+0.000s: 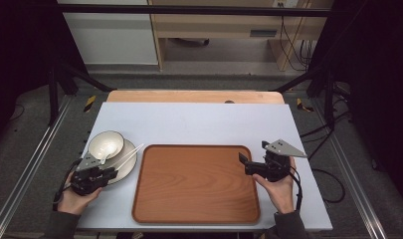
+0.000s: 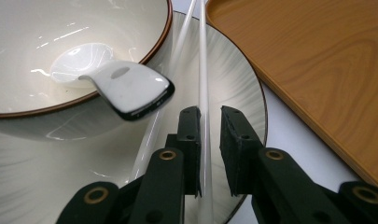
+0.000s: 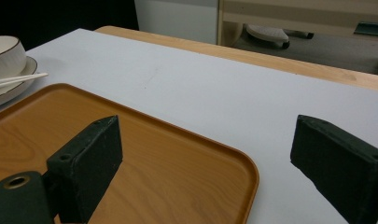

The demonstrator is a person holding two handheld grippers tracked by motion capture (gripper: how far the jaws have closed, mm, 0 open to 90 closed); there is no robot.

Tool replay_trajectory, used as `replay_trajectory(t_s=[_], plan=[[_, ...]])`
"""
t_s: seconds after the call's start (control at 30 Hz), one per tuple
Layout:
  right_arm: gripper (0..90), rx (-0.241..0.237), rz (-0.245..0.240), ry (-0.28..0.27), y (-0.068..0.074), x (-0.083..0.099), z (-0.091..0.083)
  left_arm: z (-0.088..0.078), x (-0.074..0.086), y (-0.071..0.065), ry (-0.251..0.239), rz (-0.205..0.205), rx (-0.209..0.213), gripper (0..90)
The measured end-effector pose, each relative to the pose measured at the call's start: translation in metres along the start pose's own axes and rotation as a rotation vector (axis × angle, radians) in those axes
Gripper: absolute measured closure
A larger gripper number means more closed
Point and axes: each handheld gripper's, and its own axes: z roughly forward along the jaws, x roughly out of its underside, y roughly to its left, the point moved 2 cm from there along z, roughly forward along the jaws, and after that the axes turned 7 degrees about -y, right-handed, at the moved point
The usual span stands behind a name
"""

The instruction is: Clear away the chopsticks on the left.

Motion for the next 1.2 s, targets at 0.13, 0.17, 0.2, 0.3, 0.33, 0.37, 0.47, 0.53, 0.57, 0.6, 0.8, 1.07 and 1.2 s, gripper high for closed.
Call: replay_trajectory(t_s=[0.13,0.17,0.2,0.3,0.33,0.37,0.47,0.53,0.57,0.6,0.8,1.07,1.2], plan=[[9.2,-0.001,0.001,0.0,0.0,0.0,0.0,0.007,-0.002,0.001,0.016,-0.027,-0.005,79.5],[9.2,-0.001,0.001,0.0,0.0,0.0,0.0,0.008,-0.001,0.001,0.019,-0.028,-0.003,80.2],[9.2,-0.002,0.0,0.0,0.0,0.0,0.0,0.009,-0.001,0.001,0.02,-0.031,-0.007,80.9],[9.2,0.001,0.0,0.0,-0.001,0.0,0.0,0.008,-0.001,0.001,0.03,-0.033,0.002,83.8],[9.2,0.002,0.003,0.002,0.0,0.0,0.0,0.007,-0.001,0.001,0.033,-0.033,0.001,84.0],[9.1,0.002,0.001,0.003,-0.001,0.0,0.0,0.007,-0.001,0.0,0.034,-0.032,0.0,84.1],[9.1,0.001,0.001,0.002,-0.001,0.0,0.0,0.006,-0.002,-0.002,0.024,-0.031,-0.003,84.2],[9.0,0.001,0.003,0.002,-0.001,0.0,0.0,0.003,-0.004,-0.004,0.021,-0.023,0.001,84.3],[9.0,0.003,0.004,0.002,-0.001,0.0,0.0,0.002,-0.005,-0.006,0.014,-0.019,0.003,84.4],[9.0,0.003,0.004,0.002,-0.001,0.0,0.0,0.001,-0.006,-0.008,0.001,-0.026,0.003,84.4],[8.9,0.004,0.006,-0.001,-0.002,0.0,-0.001,-0.008,-0.015,-0.019,-0.039,-0.027,0.002,84.5],[8.5,0.006,0.009,-0.009,-0.002,-0.001,-0.003,-0.012,-0.03,-0.049,-0.099,-0.031,-0.005,84.4],[8.4,0.006,0.008,-0.009,-0.002,-0.001,-0.003,-0.008,-0.034,-0.065,-0.105,-0.032,-0.014,84.4]])
